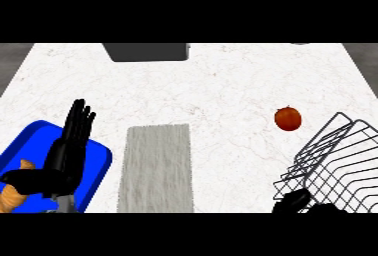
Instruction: Pick the tomato from the placemat and place it in the basket
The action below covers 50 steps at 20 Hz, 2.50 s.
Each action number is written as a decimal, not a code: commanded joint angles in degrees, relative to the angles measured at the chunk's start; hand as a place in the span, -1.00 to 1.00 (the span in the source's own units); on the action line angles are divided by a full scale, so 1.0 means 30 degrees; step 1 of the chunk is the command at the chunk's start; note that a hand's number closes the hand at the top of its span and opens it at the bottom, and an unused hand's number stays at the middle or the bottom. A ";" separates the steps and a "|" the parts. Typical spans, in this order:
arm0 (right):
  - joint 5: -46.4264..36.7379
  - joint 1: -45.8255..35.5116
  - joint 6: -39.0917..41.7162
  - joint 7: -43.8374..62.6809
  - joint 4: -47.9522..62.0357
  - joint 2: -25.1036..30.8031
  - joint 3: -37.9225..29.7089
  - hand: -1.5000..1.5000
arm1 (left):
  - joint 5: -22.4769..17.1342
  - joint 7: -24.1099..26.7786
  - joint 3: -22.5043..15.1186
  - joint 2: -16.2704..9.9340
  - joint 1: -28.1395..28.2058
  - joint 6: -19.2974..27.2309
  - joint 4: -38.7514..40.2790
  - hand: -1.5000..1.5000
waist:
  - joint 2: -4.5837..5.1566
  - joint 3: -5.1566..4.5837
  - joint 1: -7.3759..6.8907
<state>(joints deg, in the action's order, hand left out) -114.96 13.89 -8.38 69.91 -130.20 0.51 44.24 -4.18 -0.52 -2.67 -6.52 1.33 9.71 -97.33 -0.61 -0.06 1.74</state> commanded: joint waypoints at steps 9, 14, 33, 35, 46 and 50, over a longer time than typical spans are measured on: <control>0.1128 0.6928 -0.0786 0.0750 -0.3070 0.0668 -0.0029 1.00 | -0.0101 -0.0186 0.0075 0.0333 -0.0183 0.0010 0.0153 0.00 | 0.0113 0.0042 -0.0160; 0.1858 0.6828 -0.1644 -0.0242 -0.2686 -0.0160 -0.1061 1.00 | -0.0589 0.1077 0.0948 -0.0336 -0.0216 -0.0920 0.1096 0.00 | 0.0167 0.0028 -0.0312; 0.9078 1.1562 -0.7969 -0.3754 -0.1494 0.1205 -0.6475 -1.00 | -0.0066 0.0464 0.0621 0.0057 -0.0419 -0.0549 0.0858 0.00 | 0.0121 0.0061 -0.0177; 0.8840 1.1636 -0.9031 -0.4176 -0.0804 0.0895 -0.6042 -1.00 | -0.0008 -0.0821 0.0296 0.0256 -0.0928 -0.0174 -0.0108 0.00 | 0.0065 0.0072 -0.0175; 0.9071 1.1557 -1.3290 -0.6724 -0.2226 0.0766 -0.7544 -1.00 | 0.0431 0.0363 0.0157 0.0332 -0.0468 -0.0438 0.0620 0.00 | 0.0107 0.0024 -0.0192; 0.8771 1.3677 -1.4784 -0.7322 -0.3337 0.0482 -0.7856 -1.00 | 0.0364 -0.0646 0.0271 0.0321 -0.0753 -0.0202 -0.0191 0.00 | 0.0074 0.0025 -0.0136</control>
<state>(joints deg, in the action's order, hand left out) -87.98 50.75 -45.23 47.71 -139.51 3.01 21.27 -2.89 -1.79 -2.29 -5.37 -0.26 9.20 -97.28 -0.47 -0.43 1.09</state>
